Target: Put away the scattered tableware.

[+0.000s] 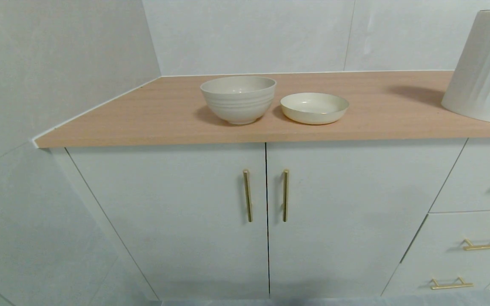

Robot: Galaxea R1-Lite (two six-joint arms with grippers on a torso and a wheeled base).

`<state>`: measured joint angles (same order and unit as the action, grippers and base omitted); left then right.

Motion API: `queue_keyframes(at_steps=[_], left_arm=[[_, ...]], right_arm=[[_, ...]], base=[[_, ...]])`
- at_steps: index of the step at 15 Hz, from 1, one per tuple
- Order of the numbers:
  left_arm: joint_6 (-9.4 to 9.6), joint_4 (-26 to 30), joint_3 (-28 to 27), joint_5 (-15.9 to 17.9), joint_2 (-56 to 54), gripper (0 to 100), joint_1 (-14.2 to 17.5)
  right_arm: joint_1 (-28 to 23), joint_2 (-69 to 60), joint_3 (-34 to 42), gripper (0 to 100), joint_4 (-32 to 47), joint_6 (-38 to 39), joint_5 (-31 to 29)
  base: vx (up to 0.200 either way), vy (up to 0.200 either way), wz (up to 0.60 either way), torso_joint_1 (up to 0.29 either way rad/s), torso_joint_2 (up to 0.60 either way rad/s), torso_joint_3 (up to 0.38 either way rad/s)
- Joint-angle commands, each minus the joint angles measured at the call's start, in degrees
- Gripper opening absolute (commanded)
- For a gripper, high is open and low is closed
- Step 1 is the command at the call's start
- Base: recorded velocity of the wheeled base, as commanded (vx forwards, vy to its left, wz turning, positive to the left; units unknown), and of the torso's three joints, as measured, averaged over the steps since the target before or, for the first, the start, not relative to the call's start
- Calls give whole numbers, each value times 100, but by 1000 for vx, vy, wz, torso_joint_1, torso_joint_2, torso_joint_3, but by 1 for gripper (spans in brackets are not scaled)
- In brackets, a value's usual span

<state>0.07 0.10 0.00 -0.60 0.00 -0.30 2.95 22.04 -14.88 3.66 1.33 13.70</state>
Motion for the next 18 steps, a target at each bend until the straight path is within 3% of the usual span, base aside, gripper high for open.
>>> queue_keyframes(at_steps=[1,4,11,14,18], left_arm=[[1,-1,0,-2,0,100,-5],[1,-1,0,-2,0,100,-5],[1,-1,0,-2,0,100,-5],[1,-1,0,-2,0,100,4],[1,-1,0,-2,0,100,4]], right_arm=[[470,1566,-269,100,-348,8,265],[909,2727,-595,100,-919,8,247],[2412,4880,-2185,100,-1271,219,247],[2808,5724,-2924,100,-1368,219,238],[2966,6506,-3451,100,-1385,289,273]], base=[[0,0,0,0,0,0],[0,0,0,0,0,0],[0,0,0,0,0,0],[0,0,0,0,0,0],[0,0,0,0,0,0]])
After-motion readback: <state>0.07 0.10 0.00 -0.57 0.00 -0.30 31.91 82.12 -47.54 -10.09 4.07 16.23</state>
